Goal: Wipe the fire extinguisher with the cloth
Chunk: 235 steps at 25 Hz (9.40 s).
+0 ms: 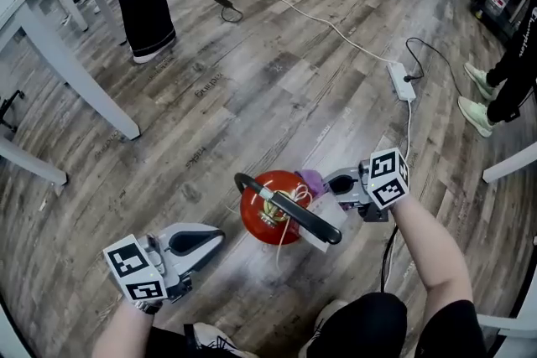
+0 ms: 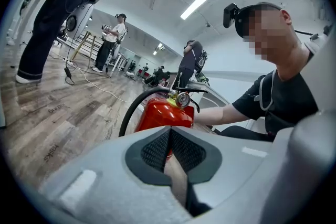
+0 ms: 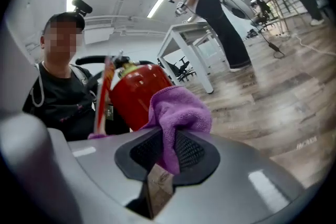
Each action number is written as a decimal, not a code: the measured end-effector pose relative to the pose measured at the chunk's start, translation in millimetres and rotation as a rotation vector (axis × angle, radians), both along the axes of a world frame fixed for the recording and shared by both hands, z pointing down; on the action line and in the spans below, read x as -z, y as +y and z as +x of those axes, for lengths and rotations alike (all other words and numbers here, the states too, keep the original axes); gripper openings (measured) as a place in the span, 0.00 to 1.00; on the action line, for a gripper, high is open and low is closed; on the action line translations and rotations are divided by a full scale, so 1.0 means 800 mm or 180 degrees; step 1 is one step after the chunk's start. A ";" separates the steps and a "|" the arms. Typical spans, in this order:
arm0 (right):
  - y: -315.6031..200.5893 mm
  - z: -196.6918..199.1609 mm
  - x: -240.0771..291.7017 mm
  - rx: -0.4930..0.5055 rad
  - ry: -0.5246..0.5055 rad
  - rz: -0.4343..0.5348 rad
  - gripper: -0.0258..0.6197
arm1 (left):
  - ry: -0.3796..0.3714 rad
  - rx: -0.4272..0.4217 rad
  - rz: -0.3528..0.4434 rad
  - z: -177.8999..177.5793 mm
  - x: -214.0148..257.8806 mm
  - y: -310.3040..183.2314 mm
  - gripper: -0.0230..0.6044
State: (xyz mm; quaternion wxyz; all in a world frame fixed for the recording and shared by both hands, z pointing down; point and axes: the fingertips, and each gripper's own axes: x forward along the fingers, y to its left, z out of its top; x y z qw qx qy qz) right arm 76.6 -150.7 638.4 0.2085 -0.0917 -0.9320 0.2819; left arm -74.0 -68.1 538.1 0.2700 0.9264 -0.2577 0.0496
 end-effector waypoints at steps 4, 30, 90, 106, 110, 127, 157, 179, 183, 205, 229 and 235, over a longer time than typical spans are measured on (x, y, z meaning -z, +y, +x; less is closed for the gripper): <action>0.005 0.002 -0.105 -0.0411 0.0236 -0.0365 0.13 | 0.0107 -0.0019 -0.0140 0.011 -0.001 -0.003 0.04; -0.038 0.013 0.100 -0.1634 -0.1127 -0.0538 0.13 | 0.0347 0.0109 -0.0191 0.024 -0.002 -0.024 0.04; 0.000 0.024 0.068 -0.1793 -0.0569 -0.0573 0.13 | 0.0414 0.0248 -0.0245 0.004 -0.008 -0.027 0.04; 0.062 -0.073 0.284 0.1489 0.0202 0.1158 0.13 | 0.0504 0.0266 -0.0073 0.000 0.013 -0.032 0.04; 0.077 -0.089 0.254 0.1911 0.0569 0.1041 0.13 | 0.0513 0.0257 -0.0113 -0.008 0.007 -0.026 0.04; 0.035 -0.132 0.214 0.2078 0.0991 0.0579 0.13 | 0.0574 0.0406 -0.0129 -0.027 0.003 -0.041 0.04; 0.026 -0.131 0.208 0.1541 0.0921 0.1000 0.13 | 0.0568 0.0438 -0.0105 -0.020 0.006 -0.046 0.04; 0.013 -0.127 0.360 -0.0180 -0.0604 0.0692 0.13 | 0.0430 0.0085 0.0855 0.060 0.184 -0.078 0.63; 0.028 -0.136 0.360 -0.0107 -0.0593 0.0677 0.13 | 0.0508 0.0084 0.0842 0.063 0.191 -0.078 0.62; -0.091 0.003 0.385 -0.1387 -0.0979 0.0774 0.04 | 0.0449 -0.1259 0.0008 0.107 0.112 0.074 0.17; -0.102 0.040 0.253 -0.1506 -0.0659 0.0514 0.04 | 0.0731 -0.0080 -0.1420 0.164 -0.227 0.040 0.17; -0.103 0.049 0.221 -0.1497 -0.0653 0.0385 0.04 | 0.0466 0.0282 -0.1875 0.149 -0.337 0.050 0.17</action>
